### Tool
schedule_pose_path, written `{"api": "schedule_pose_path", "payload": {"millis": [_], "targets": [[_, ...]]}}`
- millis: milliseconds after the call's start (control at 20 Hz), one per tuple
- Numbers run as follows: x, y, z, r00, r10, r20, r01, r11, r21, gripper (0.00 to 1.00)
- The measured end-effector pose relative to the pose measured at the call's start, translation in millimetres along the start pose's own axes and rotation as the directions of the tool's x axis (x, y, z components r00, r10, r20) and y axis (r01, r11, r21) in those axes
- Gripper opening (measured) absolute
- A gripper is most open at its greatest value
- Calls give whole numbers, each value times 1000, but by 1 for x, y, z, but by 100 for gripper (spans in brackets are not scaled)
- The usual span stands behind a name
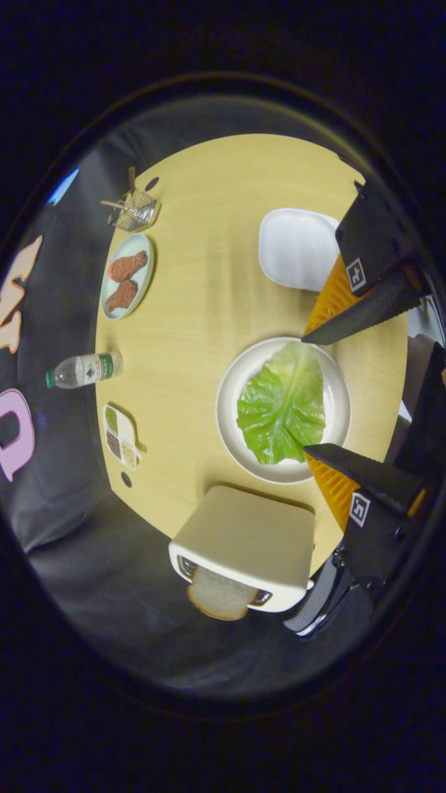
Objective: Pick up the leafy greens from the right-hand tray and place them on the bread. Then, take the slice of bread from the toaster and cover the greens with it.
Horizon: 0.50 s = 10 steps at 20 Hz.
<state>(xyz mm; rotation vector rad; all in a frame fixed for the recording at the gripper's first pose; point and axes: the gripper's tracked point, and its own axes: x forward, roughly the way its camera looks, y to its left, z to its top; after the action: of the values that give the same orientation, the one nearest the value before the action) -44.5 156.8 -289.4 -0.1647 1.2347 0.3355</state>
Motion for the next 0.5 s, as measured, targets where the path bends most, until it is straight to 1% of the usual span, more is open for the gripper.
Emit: {"api": "schedule_pose_path", "payload": {"millis": [100, 300, 400, 500], "targets": [[-3, 25, -5, 999, 27, -47, -27, 1000, 6, 100], [-17, 87, 9, 988, 132, -86, -123, 987, 100, 100], [-25, 110, 17, 979, 166, -119, -151, 981, 124, 100], [-32, 129, 24, 971, 182, -154, -158, 975, 157, 100]]}}
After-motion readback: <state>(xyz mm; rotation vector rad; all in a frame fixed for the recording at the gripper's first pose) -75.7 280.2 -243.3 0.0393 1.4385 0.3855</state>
